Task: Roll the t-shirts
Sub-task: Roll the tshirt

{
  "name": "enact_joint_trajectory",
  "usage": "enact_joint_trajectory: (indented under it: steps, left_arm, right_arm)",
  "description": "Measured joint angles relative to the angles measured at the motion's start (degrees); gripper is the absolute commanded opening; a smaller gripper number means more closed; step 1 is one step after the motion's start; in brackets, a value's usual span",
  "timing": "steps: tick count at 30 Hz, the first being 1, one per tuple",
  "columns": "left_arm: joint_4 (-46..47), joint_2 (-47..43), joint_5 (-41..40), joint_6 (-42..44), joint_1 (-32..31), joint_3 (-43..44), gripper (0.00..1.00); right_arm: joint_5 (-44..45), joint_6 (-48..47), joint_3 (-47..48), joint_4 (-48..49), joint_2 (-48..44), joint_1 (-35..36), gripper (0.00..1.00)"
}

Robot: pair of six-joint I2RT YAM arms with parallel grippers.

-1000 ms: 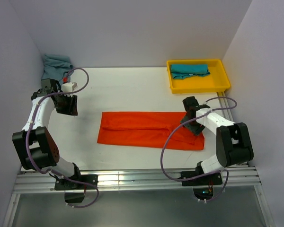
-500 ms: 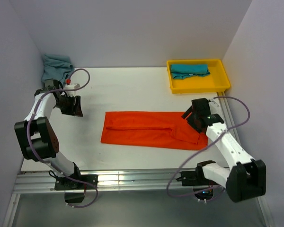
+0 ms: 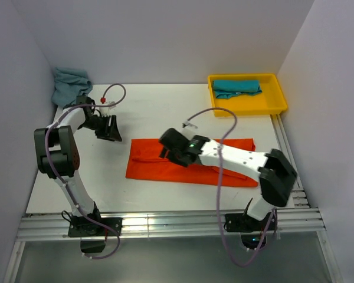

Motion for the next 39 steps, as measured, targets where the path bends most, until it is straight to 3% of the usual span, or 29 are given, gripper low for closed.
enact_joint_trajectory:
  steps: [6,13,24,33,37,39]
  left_arm:
    - [1.27,2.86,3.82,-1.68,-3.45,0.68,0.58]
    - [3.34,5.66,4.72,-3.37,-5.20,2.01,0.58]
    - [5.18,9.18,6.45,-4.66,-7.93,2.23,0.57]
    - [5.81,9.84,7.61,-5.01,-9.20,2.23,0.51]
    - [5.97,10.14,7.96,-5.18,-9.27,2.21,0.46]
    - [5.97,10.23,7.93,-5.29,-9.31,2.12,0.38]
  right_arm:
    - [-0.35,1.20,20.61,-0.61,20.41,8.41,0.70]
    - [-2.27,1.18,33.90,-2.23,34.82,12.28,0.67]
    - [-3.89,1.25,39.67,-3.56,40.09,14.32,0.63]
    - [-4.44,1.66,41.35,-4.33,43.32,14.88,0.50]
    - [-4.50,1.92,42.95,-5.40,44.06,14.88,0.36]
    - [-4.48,1.92,42.95,-5.97,44.09,14.88,0.22]
